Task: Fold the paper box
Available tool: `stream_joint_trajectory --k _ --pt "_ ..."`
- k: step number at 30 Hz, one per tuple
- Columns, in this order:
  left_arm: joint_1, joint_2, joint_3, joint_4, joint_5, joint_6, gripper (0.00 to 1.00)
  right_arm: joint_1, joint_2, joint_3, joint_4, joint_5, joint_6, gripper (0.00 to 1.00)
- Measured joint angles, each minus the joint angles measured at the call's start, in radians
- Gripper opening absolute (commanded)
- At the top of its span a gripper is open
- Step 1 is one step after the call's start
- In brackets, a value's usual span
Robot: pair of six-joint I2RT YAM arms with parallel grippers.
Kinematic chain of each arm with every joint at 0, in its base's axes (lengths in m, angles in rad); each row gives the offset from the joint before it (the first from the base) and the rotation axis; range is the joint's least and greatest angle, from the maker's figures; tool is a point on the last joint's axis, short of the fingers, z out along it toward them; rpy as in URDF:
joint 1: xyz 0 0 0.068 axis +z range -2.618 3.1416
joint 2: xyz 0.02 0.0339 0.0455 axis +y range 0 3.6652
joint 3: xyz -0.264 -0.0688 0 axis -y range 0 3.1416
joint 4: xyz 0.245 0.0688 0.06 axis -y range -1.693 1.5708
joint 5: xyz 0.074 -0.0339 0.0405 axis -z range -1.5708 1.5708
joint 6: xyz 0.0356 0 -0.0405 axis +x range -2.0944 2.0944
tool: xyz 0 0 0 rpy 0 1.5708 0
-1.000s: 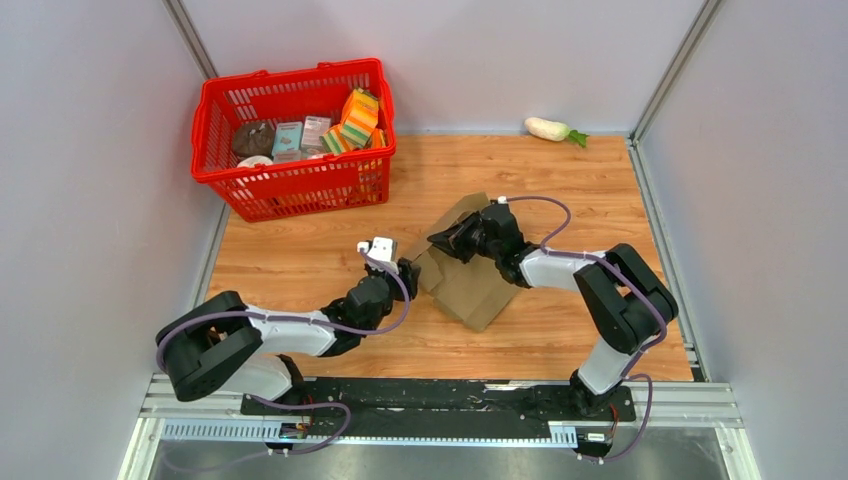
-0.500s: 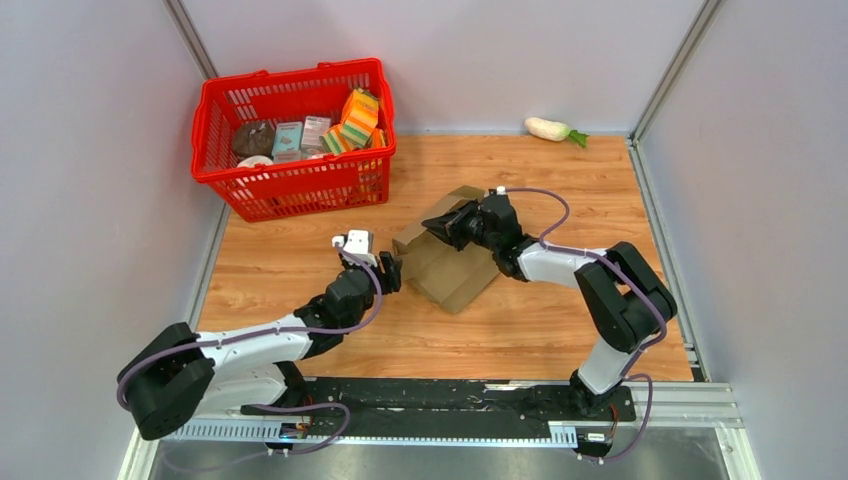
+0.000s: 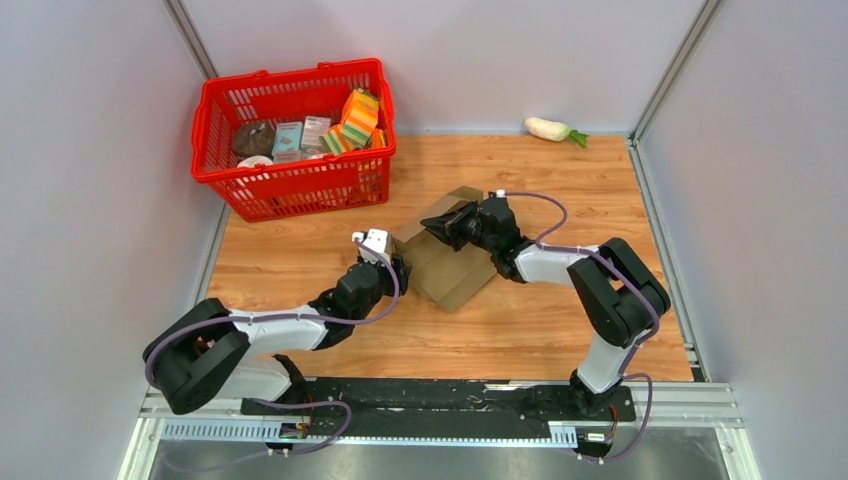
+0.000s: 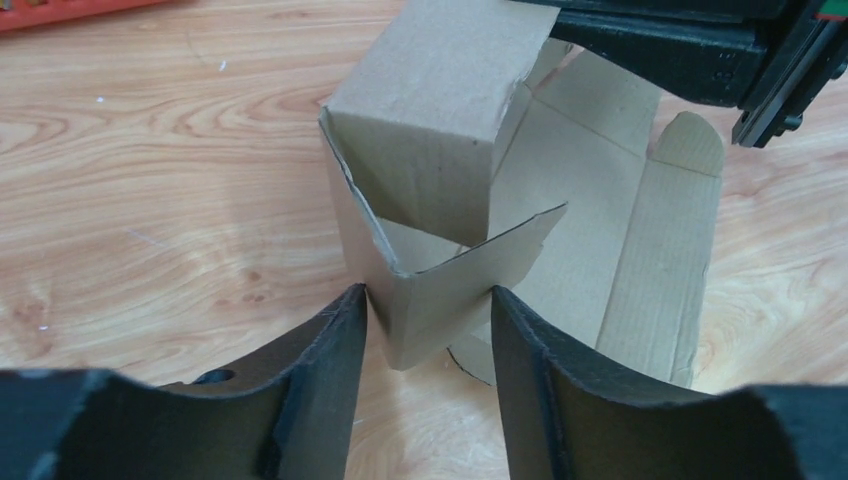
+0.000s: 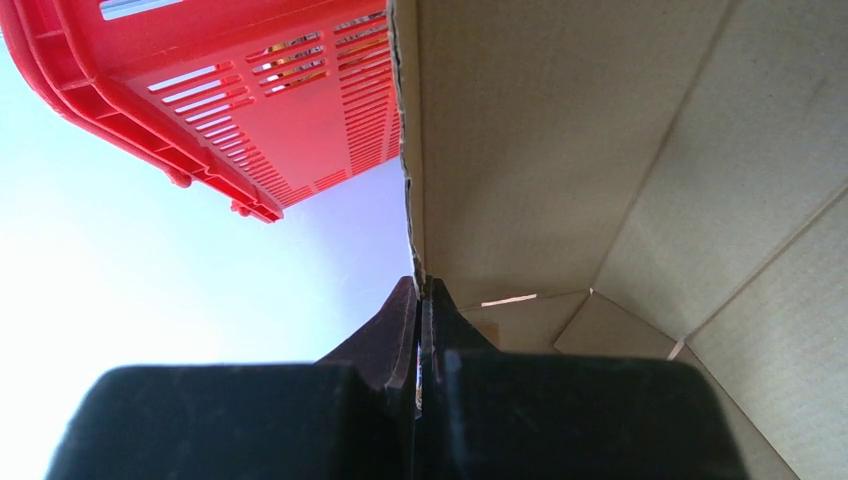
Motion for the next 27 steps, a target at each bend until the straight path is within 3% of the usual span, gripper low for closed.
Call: stream_joint_trajectory --k 8,27 --pt "-0.034 0.101 0.039 0.072 -0.019 0.014 0.49 0.006 0.0 -0.09 0.097 0.031 0.01 0.0" --pt "-0.069 0.183 -0.032 0.235 0.014 -0.007 0.54 0.006 -0.064 -0.148 0.092 0.068 -0.038 0.0"
